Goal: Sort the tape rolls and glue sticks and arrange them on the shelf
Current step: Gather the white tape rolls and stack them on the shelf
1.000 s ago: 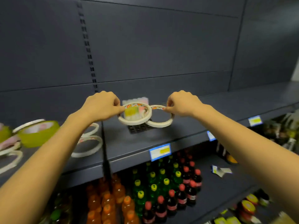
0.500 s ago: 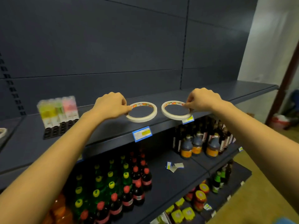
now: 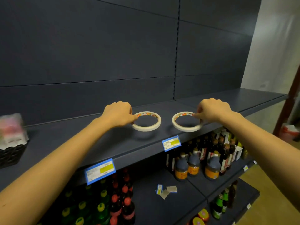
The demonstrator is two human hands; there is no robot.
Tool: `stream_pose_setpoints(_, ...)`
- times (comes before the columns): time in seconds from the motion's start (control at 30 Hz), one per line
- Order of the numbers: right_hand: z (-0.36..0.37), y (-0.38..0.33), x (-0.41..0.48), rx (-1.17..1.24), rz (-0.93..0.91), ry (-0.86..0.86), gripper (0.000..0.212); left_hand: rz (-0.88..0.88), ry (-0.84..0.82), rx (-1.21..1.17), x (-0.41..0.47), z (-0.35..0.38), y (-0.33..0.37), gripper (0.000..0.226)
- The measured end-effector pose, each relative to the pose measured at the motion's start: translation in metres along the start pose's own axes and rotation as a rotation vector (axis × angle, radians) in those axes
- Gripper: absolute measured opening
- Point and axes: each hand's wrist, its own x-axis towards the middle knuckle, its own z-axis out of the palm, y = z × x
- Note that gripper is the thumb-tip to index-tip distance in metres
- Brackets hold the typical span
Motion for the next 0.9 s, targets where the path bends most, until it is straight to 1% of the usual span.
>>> stream_pose_setpoints(0.1,0.015,0.008,0.026,-0.005,-0.031,0.007,0.038,-0.019,0.011,0.042,0.023,0.013,0.009,0.033)
stream_pose_setpoints(0.17,0.024,0.008,0.042,0.015,-0.051,-0.022,0.038,-0.045,0.02,0.048,0.034,0.02,0.011,0.034)
stream_pose_setpoints(0.4,0.049,-0.003,0.092,0.02,-0.173,-0.073,0.037,-0.116,-0.024,0.162,0.053,0.05,0.02,0.033)
stream_pose_setpoints(0.53,0.065,-0.005,0.114,-0.016,-0.272,-0.093,0.039,-0.182,-0.109,0.208,0.058,0.063,0.025,0.031)
stream_pose_setpoints(0.63,0.075,-0.003,0.128,-0.017,-0.345,-0.117,0.038,-0.229,-0.168,0.218,0.062,0.065,0.029,0.037)
stream_pose_setpoints(0.77,0.079,-0.003,0.143,-0.006,-0.451,-0.146,0.038,-0.317,-0.123,0.19,0.059,0.062,0.03,0.046)
stream_pose_setpoints(0.83,0.075,-0.006,0.148,0.026,-0.525,-0.112,0.038,-0.35,-0.068,0.206,0.052,0.058,0.031,0.045)
stream_pose_setpoints(0.9,0.067,-0.015,0.15,0.104,-0.626,-0.08,0.031,-0.38,0.012,0.25,0.041,0.052,0.032,0.044)
